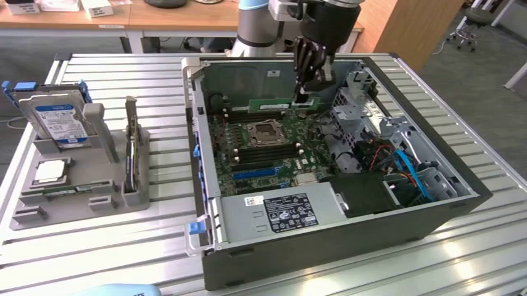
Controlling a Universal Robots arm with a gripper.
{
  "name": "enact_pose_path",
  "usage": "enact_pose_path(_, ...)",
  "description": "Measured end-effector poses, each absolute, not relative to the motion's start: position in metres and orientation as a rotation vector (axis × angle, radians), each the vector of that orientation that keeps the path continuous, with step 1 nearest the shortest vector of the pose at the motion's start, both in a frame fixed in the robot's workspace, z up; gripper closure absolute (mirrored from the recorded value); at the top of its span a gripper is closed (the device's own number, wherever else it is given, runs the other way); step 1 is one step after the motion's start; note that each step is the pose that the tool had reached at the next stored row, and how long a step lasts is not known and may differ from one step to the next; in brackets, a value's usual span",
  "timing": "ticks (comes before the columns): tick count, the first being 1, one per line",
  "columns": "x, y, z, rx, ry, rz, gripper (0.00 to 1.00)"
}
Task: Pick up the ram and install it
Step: 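Insert the ram into the slot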
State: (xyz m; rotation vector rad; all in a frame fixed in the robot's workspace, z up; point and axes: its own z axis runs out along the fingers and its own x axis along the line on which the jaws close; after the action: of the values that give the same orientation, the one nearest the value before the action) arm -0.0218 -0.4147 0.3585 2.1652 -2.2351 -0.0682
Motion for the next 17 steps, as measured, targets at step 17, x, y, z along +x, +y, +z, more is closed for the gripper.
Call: enact_pose_path(17, -0.0218, -0.4147, 0.3535, 2.165, -2.235, -0.068, 0.88)
